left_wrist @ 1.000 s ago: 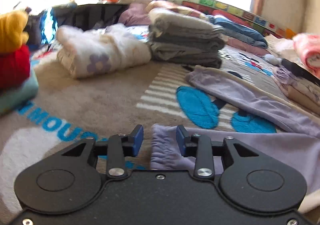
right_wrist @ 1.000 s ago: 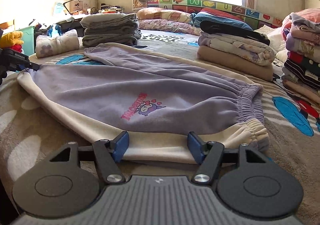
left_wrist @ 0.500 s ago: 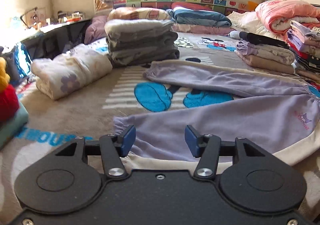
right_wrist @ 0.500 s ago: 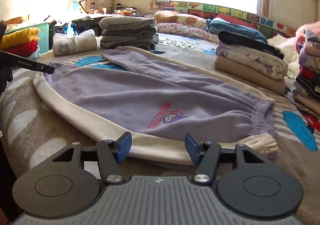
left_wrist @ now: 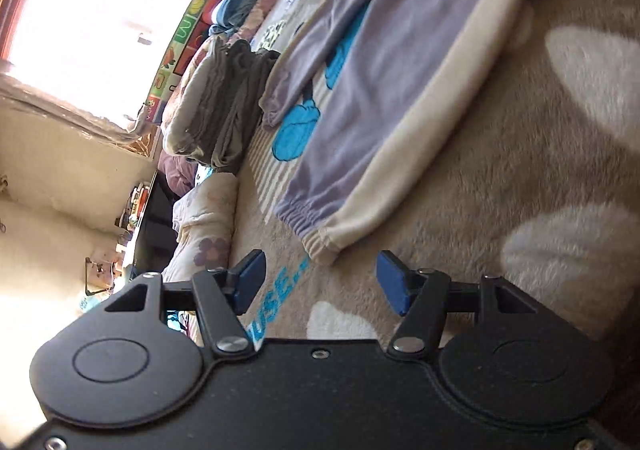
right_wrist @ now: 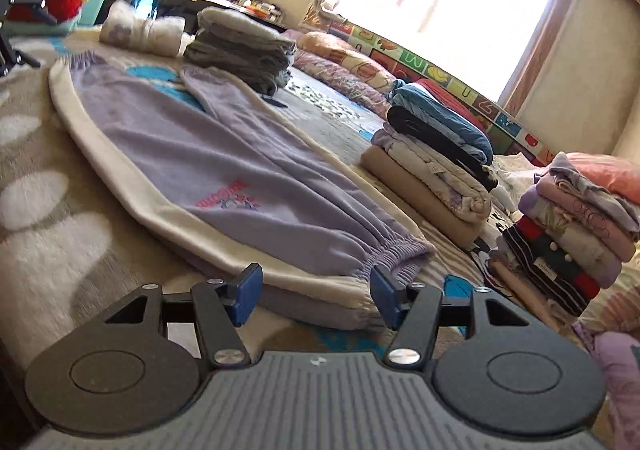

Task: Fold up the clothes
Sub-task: 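Smooth the folded garment flat with both grippers open, then grasp the elastic cuffs with the right gripper while the left gripper grasps the hem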

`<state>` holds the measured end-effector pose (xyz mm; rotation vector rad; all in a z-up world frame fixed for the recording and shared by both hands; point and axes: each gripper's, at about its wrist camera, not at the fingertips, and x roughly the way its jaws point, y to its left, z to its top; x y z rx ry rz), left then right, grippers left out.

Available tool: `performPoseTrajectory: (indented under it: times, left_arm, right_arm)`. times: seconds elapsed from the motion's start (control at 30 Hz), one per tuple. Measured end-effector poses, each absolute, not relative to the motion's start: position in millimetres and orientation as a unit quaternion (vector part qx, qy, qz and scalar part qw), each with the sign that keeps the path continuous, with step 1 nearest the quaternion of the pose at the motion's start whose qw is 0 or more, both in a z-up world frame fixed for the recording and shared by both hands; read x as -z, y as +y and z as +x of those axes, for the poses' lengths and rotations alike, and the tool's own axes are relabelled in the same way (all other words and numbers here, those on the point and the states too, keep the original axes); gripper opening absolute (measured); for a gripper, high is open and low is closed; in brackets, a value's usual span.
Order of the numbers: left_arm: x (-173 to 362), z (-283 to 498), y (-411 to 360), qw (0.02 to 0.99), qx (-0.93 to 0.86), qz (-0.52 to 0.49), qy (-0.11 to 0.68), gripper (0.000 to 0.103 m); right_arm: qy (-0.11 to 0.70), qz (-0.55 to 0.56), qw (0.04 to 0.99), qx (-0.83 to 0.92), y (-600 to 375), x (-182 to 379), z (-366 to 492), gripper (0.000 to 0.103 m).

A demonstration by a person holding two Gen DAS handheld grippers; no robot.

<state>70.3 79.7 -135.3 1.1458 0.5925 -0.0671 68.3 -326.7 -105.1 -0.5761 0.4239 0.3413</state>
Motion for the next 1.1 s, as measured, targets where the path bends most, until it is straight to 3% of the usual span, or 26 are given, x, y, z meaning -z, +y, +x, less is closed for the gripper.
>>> performPoseTrajectory:
  times: [0.17, 0.63, 0.8, 0.9, 1.0, 1.03, 1.1]
  left_arm:
    - [139, 80, 85, 0.803, 0.037, 0.533, 0.265, 0.061]
    - [149, 93, 98, 0.809, 0.077, 0.55, 0.192, 0.06]
    - [153, 90, 96, 0.801, 0.086, 0.567, 0.172, 0.053]
    - [152, 93, 96, 0.804, 0.089, 0.564, 0.169, 0.051]
    - [151, 97, 98, 0.808, 0.09, 0.557, 0.169, 0.05]
    - [150, 99, 99, 0.809, 0.09, 0.556, 0.17, 0.048]
    - [149, 103, 99, 0.809, 0.087, 0.555, 0.173, 0.034]
  right_arm:
    - [0.237, -0.368, 0.882, -0.173, -330, 128, 82, 0.058]
    - [0.175, -0.608, 0.739, -0.231, -329, 141, 97, 0.059]
    - [0.12, -0.671, 0.687, -0.252, -322, 155, 82, 0.044]
    - [0.137, -0.651, 0.697, -0.267, -320, 154, 83, 0.026]
    - [0.16, -0.6, 0.736, -0.27, -320, 144, 87, 0.02]
    - [0.165, -0.582, 0.749, -0.269, -321, 140, 88, 0.019]
    - [0.18, -0.53, 0.785, -0.266, -325, 127, 93, 0.018]
